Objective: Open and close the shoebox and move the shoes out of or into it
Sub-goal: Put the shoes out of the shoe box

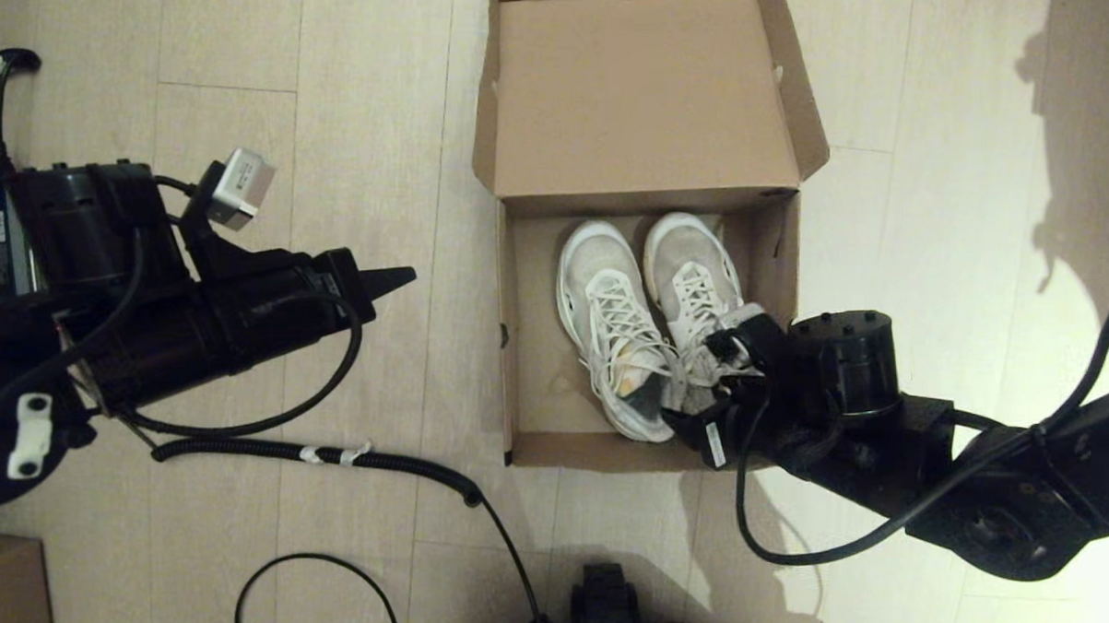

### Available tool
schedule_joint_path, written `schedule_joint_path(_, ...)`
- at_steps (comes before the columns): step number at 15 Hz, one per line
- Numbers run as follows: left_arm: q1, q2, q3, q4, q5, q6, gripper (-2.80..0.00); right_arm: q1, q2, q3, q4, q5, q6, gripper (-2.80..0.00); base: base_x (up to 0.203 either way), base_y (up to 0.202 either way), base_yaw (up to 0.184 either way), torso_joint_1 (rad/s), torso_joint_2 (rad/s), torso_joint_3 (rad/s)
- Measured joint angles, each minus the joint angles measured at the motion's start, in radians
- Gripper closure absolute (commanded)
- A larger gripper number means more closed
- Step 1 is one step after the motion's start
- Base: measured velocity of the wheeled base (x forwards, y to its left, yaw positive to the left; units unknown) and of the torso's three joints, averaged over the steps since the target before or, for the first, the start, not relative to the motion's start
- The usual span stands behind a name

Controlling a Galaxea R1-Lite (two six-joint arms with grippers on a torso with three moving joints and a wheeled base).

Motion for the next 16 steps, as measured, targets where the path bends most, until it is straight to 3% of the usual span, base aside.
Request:
schedule_joint_path(6, 0.017, -0.021, 0.031, -0.003, 0.0, -0.005, 0.0, 0.006, 0.121, -0.06, -0.023, -0.09, 0.003, -2.8, 0.0, 0.0, 0.0, 0.0, 0.0, 0.0)
schedule_joint_path(12, 0.032, -0.06, 0.06, -0.004, 0.0, -0.002, 0.0, 0.004, 0.273, -0.154, -0.156, -0.173, 0.01, -2.8, 0.0, 0.0, 0.0, 0.0, 0.0, 0.0)
schedule_joint_path(13, 0.035, -0.063, 0.061, -0.004, 0.0, -0.003, 0.0, 0.004, 0.284, -0.158, -0.157, -0.171, 0.01, 0.0, 0.0, 0.0, 0.0, 0.0, 0.0, 0.0)
schedule_joint_path(16, 0.047, -0.077, 0.058, -0.003, -0.001, -0.002, 0.0, 0.003, 0.293, -0.164, -0.182, -0.17, 0.01, 0.0, 0.0, 0.0, 0.0, 0.0, 0.0, 0.0)
